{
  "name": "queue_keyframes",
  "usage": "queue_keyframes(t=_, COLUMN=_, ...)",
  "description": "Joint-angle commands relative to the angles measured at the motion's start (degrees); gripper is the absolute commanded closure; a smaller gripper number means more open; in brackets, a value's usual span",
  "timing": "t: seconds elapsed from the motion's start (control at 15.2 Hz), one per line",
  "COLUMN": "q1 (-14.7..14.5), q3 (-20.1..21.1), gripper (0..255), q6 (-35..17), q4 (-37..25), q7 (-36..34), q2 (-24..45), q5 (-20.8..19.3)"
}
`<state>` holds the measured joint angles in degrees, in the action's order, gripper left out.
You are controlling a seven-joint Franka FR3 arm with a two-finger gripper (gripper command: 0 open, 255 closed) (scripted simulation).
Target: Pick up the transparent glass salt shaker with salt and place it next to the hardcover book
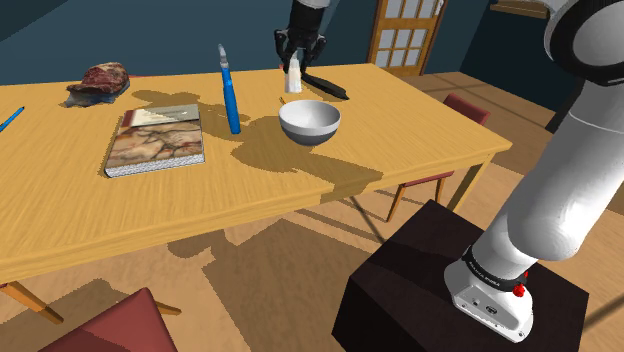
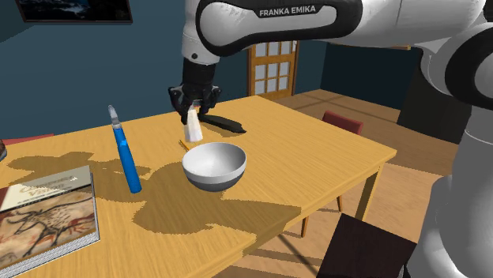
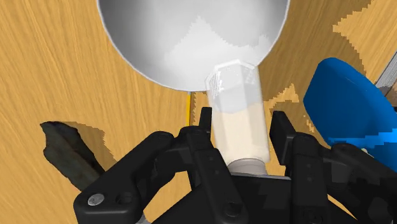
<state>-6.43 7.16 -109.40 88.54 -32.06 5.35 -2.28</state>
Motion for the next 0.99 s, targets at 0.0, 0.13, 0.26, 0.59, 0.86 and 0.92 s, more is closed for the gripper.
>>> queue_keyframes(t=0.0, q1=-1.51, q3=1.09, gripper=255, q6=-0.17, q4=-1.29, q7=-2.83, q2=1.55, q5=-1.07)
queue_keyframes(t=0.13, q1=-3.06, q3=2.07, gripper=255, q6=-0.01, q4=-3.36, q7=-5.48, q2=3.63, q5=-2.22)
queue_keyframes(t=0.26, q1=-4.72, q3=2.93, gripper=255, q6=0.33, q4=-5.82, q7=-8.07, q2=5.95, q5=-3.44)
queue_keyframes(t=0.59, q1=-9.32, q3=4.57, gripper=255, q6=2.14, q4=-13.97, q7=-14.13, q2=12.94, q5=-6.69)
queue_keyframes(t=0.86, q1=-14.28, q3=5.31, gripper=255, q6=5.44, q4=-24.88, q7=-18.78, q2=21.21, q5=-9.73)
queue_keyframes(t=0.92, q1=-14.20, q3=5.24, gripper=255, q6=4.48, q4=-23.62, q7=-18.87, q2=20.90, q5=-9.67)
